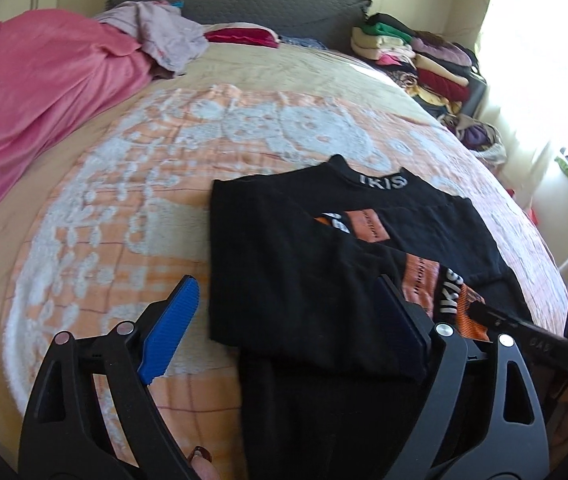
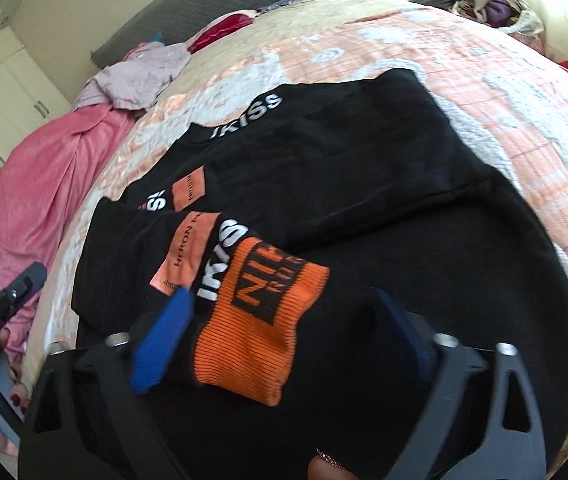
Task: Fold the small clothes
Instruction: 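Grasp the orange ribbed cuff with the right tool, then lay the orange cuff flat on the shirt front and open the right tool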
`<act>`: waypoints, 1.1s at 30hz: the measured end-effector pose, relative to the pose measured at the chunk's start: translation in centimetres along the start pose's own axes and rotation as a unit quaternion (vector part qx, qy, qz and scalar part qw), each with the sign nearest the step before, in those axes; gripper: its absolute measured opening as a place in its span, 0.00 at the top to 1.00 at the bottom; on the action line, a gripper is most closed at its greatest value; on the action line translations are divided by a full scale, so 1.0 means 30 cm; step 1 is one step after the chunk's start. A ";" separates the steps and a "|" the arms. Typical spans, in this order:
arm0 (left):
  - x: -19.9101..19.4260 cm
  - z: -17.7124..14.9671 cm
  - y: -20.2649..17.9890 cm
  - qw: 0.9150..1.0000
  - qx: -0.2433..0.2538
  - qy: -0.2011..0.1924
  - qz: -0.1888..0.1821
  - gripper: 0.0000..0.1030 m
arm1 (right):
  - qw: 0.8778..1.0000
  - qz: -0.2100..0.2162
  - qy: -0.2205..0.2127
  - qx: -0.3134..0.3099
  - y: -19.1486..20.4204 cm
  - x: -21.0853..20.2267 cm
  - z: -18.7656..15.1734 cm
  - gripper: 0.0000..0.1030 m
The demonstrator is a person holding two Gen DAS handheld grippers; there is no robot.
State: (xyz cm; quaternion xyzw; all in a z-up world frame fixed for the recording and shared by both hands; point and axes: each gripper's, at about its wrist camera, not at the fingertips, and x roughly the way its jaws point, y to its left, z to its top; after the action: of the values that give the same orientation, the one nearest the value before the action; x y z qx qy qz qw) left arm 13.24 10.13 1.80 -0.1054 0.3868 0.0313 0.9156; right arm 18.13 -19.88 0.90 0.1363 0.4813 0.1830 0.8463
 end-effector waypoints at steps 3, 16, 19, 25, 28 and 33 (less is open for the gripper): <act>-0.008 -0.002 0.032 1.000 -0.016 -0.003 -0.002 0.22 | 1.000 -0.013 -0.011 -0.011 0.017 0.012 0.000 0.47; -0.029 0.003 0.074 0.999 -0.040 -0.012 -0.006 0.20 | 0.987 0.016 -0.086 -0.133 0.175 -0.097 0.150 0.91; -0.030 0.004 0.078 0.999 -0.042 -0.013 -0.007 0.20 | 0.982 0.012 -0.104 -0.158 0.201 -0.126 0.200 0.91; -0.031 0.004 0.078 0.999 -0.042 -0.013 -0.007 0.20 | 0.979 -0.006 -0.129 -0.160 0.168 -0.155 0.286 0.91; -0.030 0.004 0.077 0.999 -0.042 -0.013 -0.006 0.20 | 0.980 -0.017 -0.133 -0.147 0.121 -0.161 0.311 0.91; -0.026 0.008 0.073 0.999 -0.040 -0.009 -0.006 0.20 | 0.981 -0.031 -0.135 -0.133 0.059 -0.157 0.326 0.91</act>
State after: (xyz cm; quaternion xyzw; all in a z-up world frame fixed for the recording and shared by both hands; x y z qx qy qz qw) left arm 12.57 12.33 2.16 -0.1437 0.3760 0.0424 0.9144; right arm 24.05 -20.90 10.11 0.0306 0.3384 0.1987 0.9193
